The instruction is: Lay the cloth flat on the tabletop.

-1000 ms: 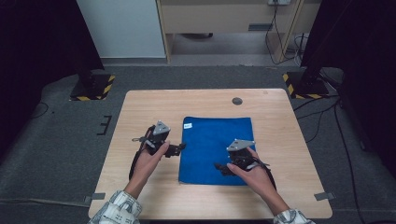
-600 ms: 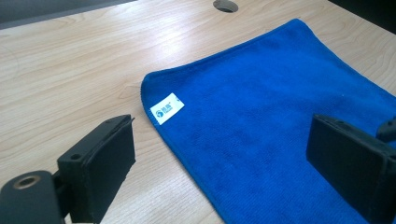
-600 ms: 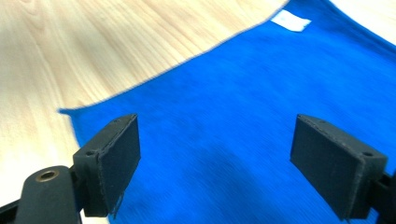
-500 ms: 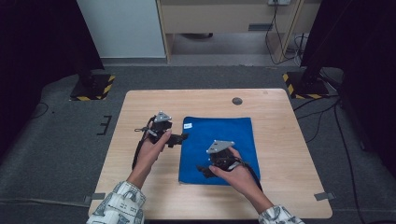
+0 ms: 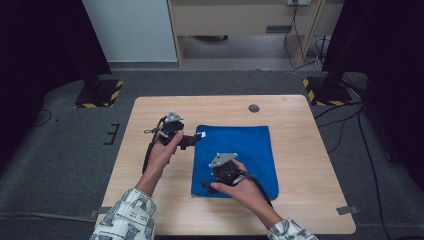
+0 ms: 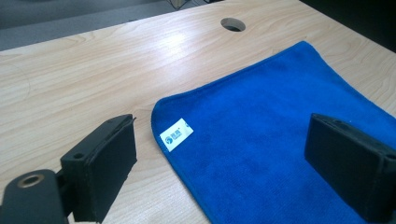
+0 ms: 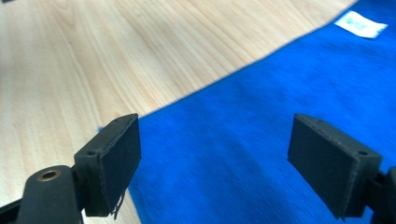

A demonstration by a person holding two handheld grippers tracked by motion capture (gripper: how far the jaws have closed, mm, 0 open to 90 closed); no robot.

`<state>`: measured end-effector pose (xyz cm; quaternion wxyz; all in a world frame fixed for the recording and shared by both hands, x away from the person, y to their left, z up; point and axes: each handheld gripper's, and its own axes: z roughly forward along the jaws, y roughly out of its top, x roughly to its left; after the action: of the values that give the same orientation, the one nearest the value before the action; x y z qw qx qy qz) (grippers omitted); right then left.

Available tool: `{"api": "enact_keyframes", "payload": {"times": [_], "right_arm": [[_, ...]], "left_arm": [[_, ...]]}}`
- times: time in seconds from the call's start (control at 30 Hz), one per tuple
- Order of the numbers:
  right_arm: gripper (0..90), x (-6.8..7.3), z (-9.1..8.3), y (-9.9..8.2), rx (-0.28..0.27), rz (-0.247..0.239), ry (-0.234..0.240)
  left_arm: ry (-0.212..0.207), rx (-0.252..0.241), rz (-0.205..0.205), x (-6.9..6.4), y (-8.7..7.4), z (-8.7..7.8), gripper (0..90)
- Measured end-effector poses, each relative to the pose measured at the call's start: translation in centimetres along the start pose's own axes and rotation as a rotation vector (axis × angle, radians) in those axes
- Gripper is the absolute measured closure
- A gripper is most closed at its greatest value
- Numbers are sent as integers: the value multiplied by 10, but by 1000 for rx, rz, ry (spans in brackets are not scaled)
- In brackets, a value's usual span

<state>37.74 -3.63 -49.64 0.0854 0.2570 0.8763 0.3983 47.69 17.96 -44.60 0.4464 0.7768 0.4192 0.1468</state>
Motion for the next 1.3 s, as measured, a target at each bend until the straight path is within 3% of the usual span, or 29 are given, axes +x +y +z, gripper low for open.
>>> {"api": "enact_keyframes", "payload": {"times": [0.33, 0.67, 0.97, 1.07, 1.23, 1.3], "right_arm": [[241, 15, 12, 8, 14, -31, 36], [329, 24, 9, 1, 16, -45, 41], [623, 35, 13, -2, 8, -72, 91], [588, 40, 18, -3, 14, -77, 92], [384, 50, 29, -2, 22, -67, 72], [346, 54, 33, -2, 31, -73, 65]], "left_arm": [[-1, 0, -6, 8, -3, -3, 80], [6, 0, -4, 10, -3, -6, 80], [17, 10, -16, 18, -5, -6, 80], [21, 9, -20, 20, -6, -6, 80], [23, 8, -14, 19, -5, -7, 80], [24, 4, -19, 20, -5, -7, 80]]}}
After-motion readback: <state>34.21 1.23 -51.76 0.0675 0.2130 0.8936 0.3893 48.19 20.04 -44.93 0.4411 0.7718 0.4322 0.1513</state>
